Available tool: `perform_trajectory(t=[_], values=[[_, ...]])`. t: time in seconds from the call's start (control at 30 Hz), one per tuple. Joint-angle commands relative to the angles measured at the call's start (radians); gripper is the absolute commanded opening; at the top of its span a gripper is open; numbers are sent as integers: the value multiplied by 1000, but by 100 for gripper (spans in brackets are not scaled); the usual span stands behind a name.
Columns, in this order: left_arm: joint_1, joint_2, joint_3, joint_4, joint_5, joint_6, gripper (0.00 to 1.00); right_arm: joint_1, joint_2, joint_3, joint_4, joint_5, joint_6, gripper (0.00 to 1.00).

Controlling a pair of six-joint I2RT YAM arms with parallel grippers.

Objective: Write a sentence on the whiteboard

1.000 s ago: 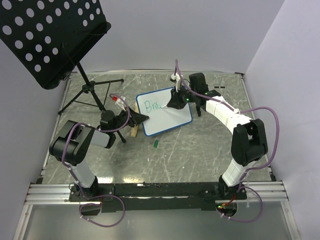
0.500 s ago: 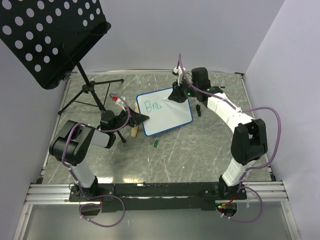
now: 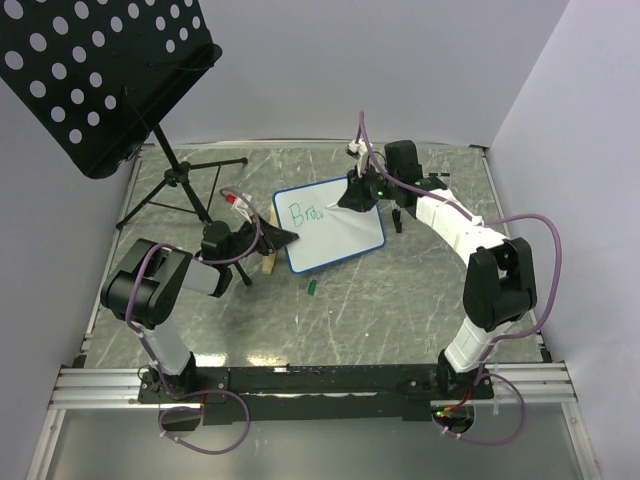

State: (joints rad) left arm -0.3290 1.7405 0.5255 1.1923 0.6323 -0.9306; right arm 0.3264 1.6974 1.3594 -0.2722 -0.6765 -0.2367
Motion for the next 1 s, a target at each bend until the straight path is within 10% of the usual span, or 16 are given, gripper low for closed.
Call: perform_trajectory(t=[0.0,0.97], values=[[-1,-21,18,248,23,-14,1,-3,-5,9,11,-21,-9,0],[-1,-29,22,234,30,1,1,7,53,27,-22,-1,-26,0]])
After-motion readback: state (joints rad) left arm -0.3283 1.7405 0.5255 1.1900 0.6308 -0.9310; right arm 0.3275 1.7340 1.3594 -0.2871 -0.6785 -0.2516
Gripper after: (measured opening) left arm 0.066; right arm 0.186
